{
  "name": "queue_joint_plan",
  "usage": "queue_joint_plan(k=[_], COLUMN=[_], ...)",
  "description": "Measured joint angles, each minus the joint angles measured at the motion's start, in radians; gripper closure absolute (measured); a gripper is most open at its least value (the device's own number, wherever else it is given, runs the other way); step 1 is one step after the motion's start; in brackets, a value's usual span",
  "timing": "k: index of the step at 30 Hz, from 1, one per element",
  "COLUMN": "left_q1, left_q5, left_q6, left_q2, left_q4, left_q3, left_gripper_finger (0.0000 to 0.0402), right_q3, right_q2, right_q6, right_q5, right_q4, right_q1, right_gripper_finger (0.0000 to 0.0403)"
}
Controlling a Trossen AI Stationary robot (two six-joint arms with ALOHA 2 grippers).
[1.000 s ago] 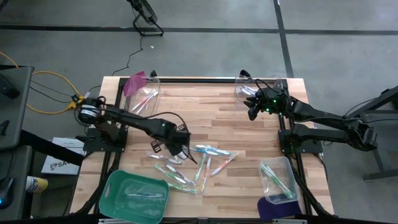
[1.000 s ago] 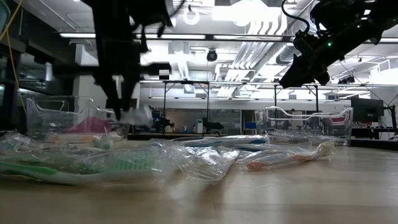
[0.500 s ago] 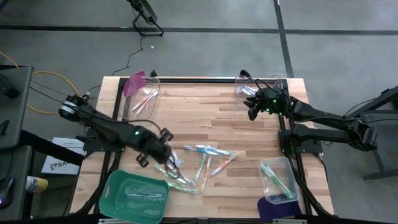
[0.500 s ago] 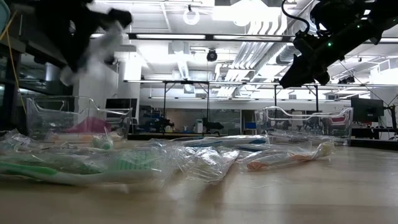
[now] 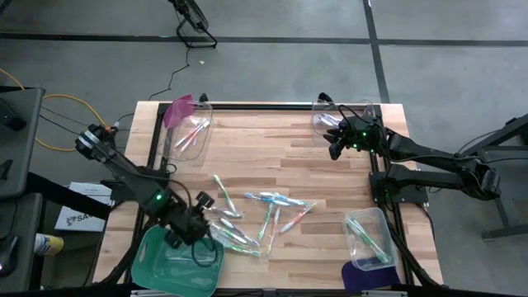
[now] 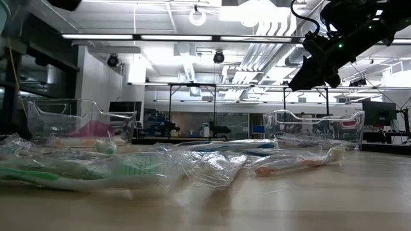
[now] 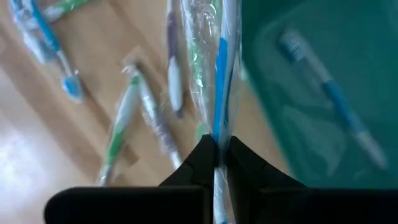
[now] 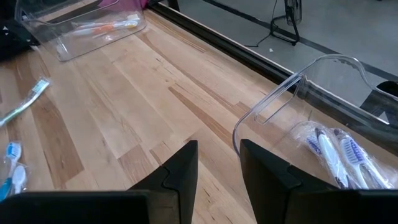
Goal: Pick & Place Toothbrushes
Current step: Put the blue toothbrush into the green bin
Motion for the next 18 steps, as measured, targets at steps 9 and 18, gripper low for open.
queue_joint_plan(k=[9,18], left_q1=[-0.127,-0.234], left_q5=[-0.002,-0.004], left_q6=[-0.193,-0.451], left_q2=[0.000,0.023], left_q4=[0.019,0.032], left_q3=[0.101,0.126], left_gripper_finger=[0.0387,0.0387], right_q3=[0.000,0.000], right_q2=[0.000,0.000], right_q6=[0.001,0.001], right_q5=[0.000,0.000], right_q4=[0.000,0.000], right_q1=[0.000,0.000], right_gripper_finger=[0.0290,0.0290])
